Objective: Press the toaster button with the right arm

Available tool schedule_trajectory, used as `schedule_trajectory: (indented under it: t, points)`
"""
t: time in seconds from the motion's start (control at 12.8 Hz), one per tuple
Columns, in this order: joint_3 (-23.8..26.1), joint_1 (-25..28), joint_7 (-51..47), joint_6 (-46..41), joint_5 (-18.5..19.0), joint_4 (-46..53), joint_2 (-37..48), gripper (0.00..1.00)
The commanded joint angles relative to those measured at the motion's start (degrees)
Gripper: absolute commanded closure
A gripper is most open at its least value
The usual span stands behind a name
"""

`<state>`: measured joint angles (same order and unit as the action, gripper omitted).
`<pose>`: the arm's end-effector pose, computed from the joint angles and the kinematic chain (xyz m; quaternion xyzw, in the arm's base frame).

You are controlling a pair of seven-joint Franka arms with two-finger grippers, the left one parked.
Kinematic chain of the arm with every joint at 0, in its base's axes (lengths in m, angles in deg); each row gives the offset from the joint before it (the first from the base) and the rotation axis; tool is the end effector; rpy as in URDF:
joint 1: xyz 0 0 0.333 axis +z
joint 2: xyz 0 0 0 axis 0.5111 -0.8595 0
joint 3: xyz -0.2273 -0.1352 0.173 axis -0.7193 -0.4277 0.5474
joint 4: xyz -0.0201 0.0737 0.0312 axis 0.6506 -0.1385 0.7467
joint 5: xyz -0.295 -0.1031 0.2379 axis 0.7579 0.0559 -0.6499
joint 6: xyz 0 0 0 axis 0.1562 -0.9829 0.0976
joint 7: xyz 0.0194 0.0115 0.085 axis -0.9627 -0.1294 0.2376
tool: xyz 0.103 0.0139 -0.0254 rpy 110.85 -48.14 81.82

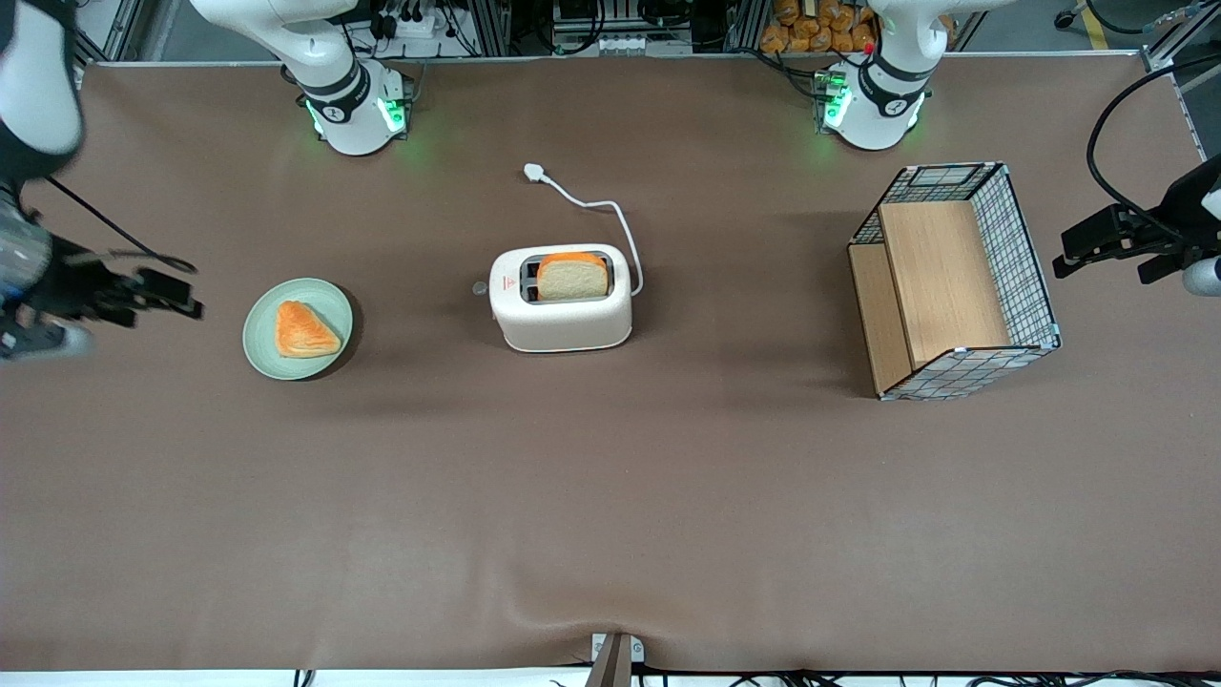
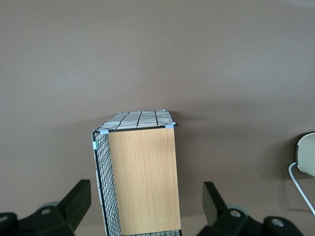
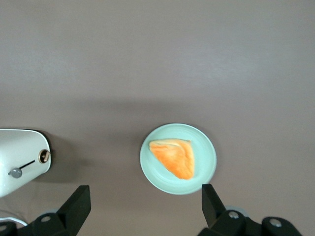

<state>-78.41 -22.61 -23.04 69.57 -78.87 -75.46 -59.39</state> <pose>0.5670 -0.0564 0.5458 -0.9977 -0.0260 0.0237 0.0587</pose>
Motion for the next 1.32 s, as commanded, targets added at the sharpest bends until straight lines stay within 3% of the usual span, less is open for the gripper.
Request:
schedule_trajectory:
  t: [0.0,0.16,0.39,1.25]
  points:
    - [3.37,-4.24,-1.11,-2.66,2.4,-1.24,3.36,0.0]
    - [8.37,-8.29,-5.65,-3.54,2.57,-0.8,4.16,0.0]
    - [12.08,-9.09,-12.44,-9.86,4.85,5.85,3.55,0.0]
    - [11.74,-9.01,-12.45,-13.91,6.62,10.27,3.02,0.0]
